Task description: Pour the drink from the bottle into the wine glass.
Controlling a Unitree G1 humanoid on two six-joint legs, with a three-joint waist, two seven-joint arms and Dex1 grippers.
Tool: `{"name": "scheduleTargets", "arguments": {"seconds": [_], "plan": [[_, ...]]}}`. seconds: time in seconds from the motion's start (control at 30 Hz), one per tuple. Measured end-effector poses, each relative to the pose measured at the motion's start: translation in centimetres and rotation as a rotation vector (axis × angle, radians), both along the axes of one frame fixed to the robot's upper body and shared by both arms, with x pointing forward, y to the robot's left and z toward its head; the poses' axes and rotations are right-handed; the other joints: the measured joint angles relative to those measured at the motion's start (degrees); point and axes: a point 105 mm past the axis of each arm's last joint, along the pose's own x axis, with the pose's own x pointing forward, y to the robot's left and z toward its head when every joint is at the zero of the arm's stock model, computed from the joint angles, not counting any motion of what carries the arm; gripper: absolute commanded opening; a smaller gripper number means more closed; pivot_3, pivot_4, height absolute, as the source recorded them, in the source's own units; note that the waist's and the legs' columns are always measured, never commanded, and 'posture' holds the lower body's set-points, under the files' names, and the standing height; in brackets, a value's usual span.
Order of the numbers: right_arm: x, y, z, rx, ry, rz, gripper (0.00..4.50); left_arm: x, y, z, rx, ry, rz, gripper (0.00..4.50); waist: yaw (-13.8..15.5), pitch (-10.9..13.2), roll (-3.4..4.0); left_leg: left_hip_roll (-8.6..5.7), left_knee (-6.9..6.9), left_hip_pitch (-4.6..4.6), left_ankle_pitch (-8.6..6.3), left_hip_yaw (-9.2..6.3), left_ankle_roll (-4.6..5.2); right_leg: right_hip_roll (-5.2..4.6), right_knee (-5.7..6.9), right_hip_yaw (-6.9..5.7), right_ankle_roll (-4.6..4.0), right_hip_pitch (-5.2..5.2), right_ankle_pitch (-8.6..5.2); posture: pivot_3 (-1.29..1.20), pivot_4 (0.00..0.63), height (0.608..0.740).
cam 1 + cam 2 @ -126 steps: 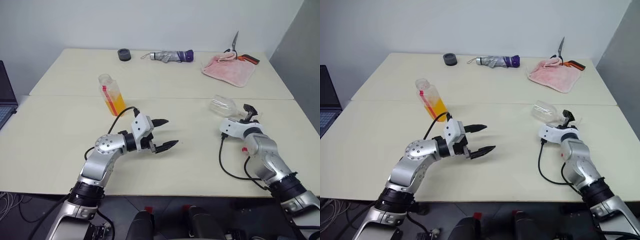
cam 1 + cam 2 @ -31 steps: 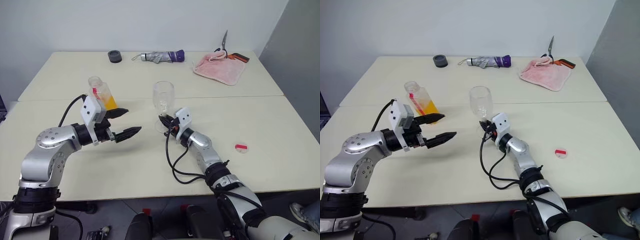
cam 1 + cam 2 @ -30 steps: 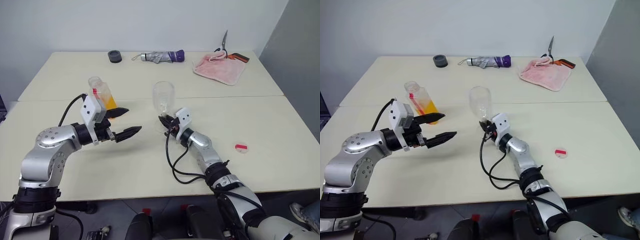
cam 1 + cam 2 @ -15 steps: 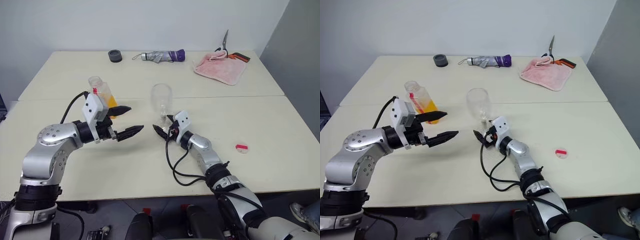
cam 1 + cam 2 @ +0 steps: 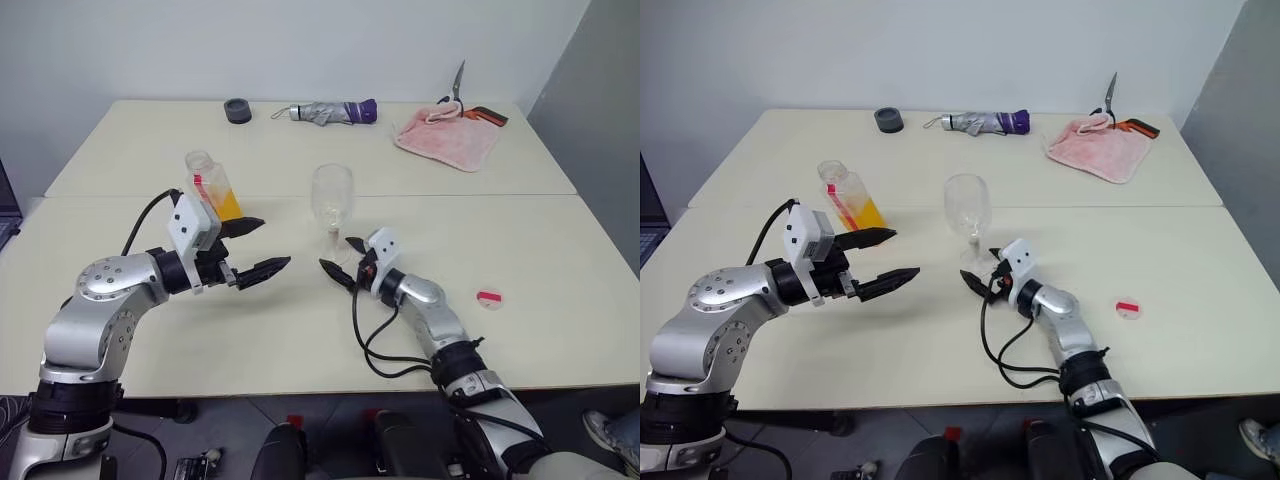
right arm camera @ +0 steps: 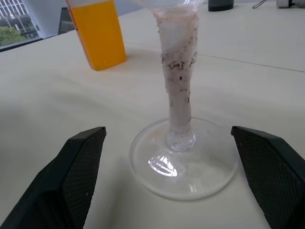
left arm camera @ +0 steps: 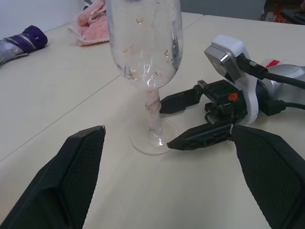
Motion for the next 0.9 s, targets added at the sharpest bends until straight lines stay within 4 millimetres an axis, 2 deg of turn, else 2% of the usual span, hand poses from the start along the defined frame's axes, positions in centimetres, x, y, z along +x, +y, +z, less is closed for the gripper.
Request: {"name": "scheduleTargets", "arguments": {"seconds": [0.2, 0.43, 0.8, 0.9], "plan": [[-1.2, -1.8, -0.3, -0.023, 0.033, 0.015, 4.49, -0.4, 0.1, -0.4, -0.026, 0.009, 0.026, 4.5, 0.29, 0.0, 0.0, -0.02, 0.01, 0.0, 0.0, 0.01, 0.0, 0.02, -0.02, -0.01, 0.01, 0.0, 0.0, 0.0, 0.15, 0.74], [-3.0, -3.7, -0.5, -0.087, 0.03, 0.026, 4.49, -0.4, 0.9, 0.0, -0.073, -0.017, 0.09, 4.5, 0.99, 0.0, -0.01, -0.02, 0.01, -0.01, 0.0, 0.04, 0.0, 0.05, -0.04, 0.0, 0.01, 0.0, -0.01, 0.0, 0.15, 0.74], [-6.2, -4.6, 0.6, -0.189, -0.032, 0.125, 4.49, -0.6, 0.8, 1.0, -0.137, -0.061, 0.131, 4.5, 1.08, 0.01, -0.03, -0.05, 0.01, -0.01, 0.0, 0.04, 0.0, 0.07, -0.06, 0.0, 0.02, 0.0, -0.01, 0.0, 0.15, 0.74], [-7.3, -4.8, 1.2, -0.209, -0.051, 0.162, 4.49, -0.9, 1.1, 0.1, -0.127, -0.045, 0.168, 4.5, 1.02, 0.01, -0.02, -0.03, -0.01, 0.01, 0.0, 0.08, 0.0, 0.06, -0.07, 0.06, 0.02, 0.0, -0.02, 0.0, 0.15, 0.74]]}}
